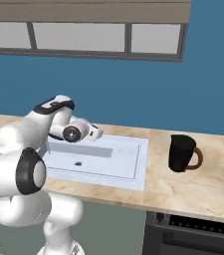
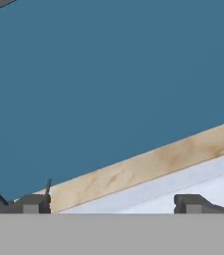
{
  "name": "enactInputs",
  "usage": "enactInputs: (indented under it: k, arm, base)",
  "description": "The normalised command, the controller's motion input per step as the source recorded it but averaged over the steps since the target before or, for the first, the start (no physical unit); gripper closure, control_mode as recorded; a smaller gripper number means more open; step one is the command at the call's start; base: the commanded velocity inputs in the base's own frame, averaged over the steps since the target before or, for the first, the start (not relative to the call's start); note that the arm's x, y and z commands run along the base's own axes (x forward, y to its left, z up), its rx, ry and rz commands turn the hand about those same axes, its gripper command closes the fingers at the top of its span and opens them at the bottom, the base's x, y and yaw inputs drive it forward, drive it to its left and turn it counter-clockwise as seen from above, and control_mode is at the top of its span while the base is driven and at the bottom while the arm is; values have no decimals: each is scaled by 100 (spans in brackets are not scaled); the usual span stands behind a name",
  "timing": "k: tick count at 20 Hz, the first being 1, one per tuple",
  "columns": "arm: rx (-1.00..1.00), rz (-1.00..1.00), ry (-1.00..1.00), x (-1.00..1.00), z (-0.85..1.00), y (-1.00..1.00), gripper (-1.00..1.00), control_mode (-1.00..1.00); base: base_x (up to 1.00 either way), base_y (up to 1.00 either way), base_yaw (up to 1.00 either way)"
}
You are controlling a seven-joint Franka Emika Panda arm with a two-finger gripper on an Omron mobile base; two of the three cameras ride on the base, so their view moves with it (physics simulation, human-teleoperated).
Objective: Turn on the sink faucet and place the jug under the water for a few seconds to fill it up.
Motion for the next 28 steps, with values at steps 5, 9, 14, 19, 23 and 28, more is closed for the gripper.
enactInputs:
  k: [5, 9, 14, 19, 23, 28]
  arm:
    - [-8, -5, 13, -39, 100, -100, -100, -100]
    - [0, -9, 38, 4, 100, -91, -100, -100]
    - [1, -9, 42, 12, 100, -59, -100, -100]
    - [0, -15, 18, -20, 90, -28, -100, -100]
    - [0, -1, -4, -96, 17, -20, -100, -100]
    - [-1, 0, -5, -100, 0, -44, -100, -100]
  base:
    - [0, 0, 0]
    - [0, 0, 0]
    - [0, 0, 0]
    - [0, 0, 0]
    - [0, 0, 0]
    - [0, 0, 0]
